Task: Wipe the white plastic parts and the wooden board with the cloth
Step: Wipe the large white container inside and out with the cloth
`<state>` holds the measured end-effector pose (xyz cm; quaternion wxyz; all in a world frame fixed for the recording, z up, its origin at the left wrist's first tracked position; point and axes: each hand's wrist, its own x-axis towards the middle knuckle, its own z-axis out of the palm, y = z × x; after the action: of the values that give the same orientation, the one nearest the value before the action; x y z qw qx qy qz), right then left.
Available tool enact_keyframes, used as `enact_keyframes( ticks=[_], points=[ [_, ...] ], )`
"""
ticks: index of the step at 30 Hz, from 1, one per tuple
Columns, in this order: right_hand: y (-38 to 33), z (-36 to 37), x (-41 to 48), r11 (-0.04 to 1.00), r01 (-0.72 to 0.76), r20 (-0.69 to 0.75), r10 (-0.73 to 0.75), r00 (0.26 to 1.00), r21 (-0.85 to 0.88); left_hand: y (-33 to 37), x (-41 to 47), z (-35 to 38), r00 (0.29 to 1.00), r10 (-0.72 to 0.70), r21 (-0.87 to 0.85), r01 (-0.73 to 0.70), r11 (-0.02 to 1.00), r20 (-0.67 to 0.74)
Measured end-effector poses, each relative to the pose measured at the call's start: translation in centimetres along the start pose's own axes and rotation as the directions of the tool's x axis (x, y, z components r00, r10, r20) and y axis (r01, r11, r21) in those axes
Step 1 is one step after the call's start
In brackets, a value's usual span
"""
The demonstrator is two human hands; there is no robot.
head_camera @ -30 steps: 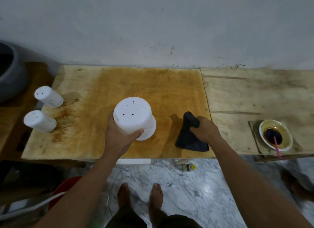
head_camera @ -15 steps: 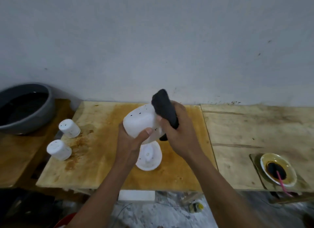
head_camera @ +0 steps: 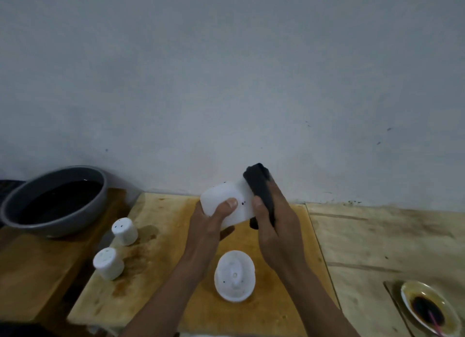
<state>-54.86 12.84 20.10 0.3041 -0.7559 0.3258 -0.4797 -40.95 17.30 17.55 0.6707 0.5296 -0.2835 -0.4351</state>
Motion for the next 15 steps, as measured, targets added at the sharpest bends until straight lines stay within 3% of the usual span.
enact_keyframes(
  ticks=[3, 5, 8, 12, 15],
  points=[
    [-1.1, 1.2, -0.5, 0.918, 0.266, 0.015, -0.274, 0.962, -0.296, 1.8, 0.0, 0.3, 0.999, 0.04, 0.018, -0.04, 0.999, 0.028],
    [-1.0, 1.2, -0.4, 0.871, 0.327, 0.001, -0.351, 0.936, -0.366, 2.5, -0.2, 0.5, 0.998, 0.054, 0.004, -0.054, 0.999, 0.025],
    [-0.6, 0.8, 0.1, 0.904, 0.299, -0.032, -0.323, 0.946, -0.304, 2.7, -0.2, 0.7, 1.0, 0.019, -0.037, -0.019, 0.999, 0.001],
    [-1.0, 0.0, 0.7, 0.979, 0.134, -0.164, -0.159, 0.974, -0.151, 3.0, 0.1, 0.9, 0.999, -0.021, -0.062, 0.023, 0.998, 0.024],
    [-1.7, -0.7, 0.9, 0.957, 0.247, -0.129, -0.266, 0.955, -0.15, 3.4, 0.3, 0.5, 0.986, -0.042, -0.095, 0.058, 0.994, 0.162]
  ],
)
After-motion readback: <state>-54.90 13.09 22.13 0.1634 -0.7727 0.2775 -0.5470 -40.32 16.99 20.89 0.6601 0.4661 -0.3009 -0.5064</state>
